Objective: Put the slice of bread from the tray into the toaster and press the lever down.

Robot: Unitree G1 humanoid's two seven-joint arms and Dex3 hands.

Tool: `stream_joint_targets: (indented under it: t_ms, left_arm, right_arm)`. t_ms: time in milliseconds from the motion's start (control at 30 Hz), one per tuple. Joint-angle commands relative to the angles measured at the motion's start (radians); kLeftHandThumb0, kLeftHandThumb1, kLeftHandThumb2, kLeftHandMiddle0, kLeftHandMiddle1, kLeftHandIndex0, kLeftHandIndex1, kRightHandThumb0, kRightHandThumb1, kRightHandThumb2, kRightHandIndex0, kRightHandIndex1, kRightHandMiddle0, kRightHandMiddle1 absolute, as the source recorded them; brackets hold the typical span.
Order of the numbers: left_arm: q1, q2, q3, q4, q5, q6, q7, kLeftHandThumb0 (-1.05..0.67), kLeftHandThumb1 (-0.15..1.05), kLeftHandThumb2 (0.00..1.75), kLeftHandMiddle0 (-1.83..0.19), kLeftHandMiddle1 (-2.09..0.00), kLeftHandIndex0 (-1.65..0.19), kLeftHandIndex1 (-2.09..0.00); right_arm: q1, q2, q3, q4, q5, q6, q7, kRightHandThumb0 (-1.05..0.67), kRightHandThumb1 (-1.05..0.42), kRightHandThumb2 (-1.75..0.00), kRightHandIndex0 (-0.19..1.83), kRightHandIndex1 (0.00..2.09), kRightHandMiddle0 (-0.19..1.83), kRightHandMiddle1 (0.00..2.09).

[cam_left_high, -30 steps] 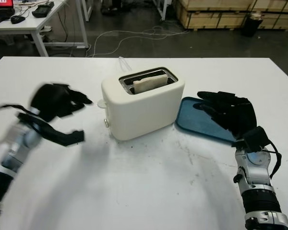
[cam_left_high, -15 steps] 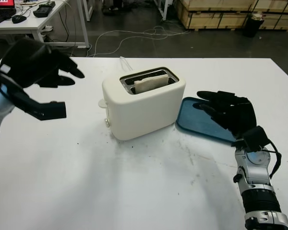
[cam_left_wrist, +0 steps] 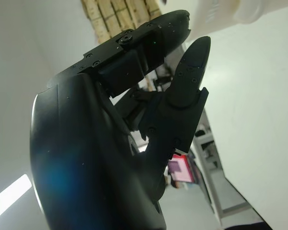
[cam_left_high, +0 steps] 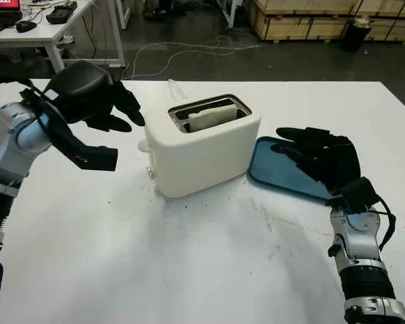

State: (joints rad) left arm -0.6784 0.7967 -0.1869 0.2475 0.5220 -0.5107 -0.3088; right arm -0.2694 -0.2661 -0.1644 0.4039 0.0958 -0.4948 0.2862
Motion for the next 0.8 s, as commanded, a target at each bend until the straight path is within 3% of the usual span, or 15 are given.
stream_joint_targets:
  t_ms: [0,200,367,767]
  left_arm:
    - [-0.015,-0.005,-0.016,0.009,0.025,-0.008,-0.012,-0.38,0.74,0.01,-0.97,-1.43,-1.33,-0.01]
    - [-0.016,-0.01,-0.032,0.034,0.016,-0.04,-0.039,-0.34,0.74,0.0,-1.02,-1.37,-1.34,-0.01]
    - [0.0,-0.013,-0.031,0.019,0.005,-0.015,-0.089,-0.31,0.78,0.0,-0.93,-1.47,-1.31,0.0]
    - [0.06,-0.031,-0.03,0.061,0.024,-0.074,-0.031,-0.3,0.74,0.0,-0.95,-1.5,-1.32,-0.01]
  right_arm:
    - [-0.012,-0.008,0.001,0.005,0.003,-0.005,0.0,-0.52,-0.9,0.0,1.15,0.12,1.08,0.0]
    - [-0.007,-0.005,-0.004,0.001,0.017,0.002,0.006,-0.54,-0.9,0.0,1.15,0.12,1.08,0.0]
    - [0.002,-0.007,-0.001,-0.018,0.01,0.028,-0.003,-0.56,-0.9,0.0,1.14,0.12,1.08,0.0]
    - [0.003,-0.008,-0.002,-0.011,0.011,0.015,0.004,-0.54,-0.9,0.0,1.14,0.12,1.08,0.0]
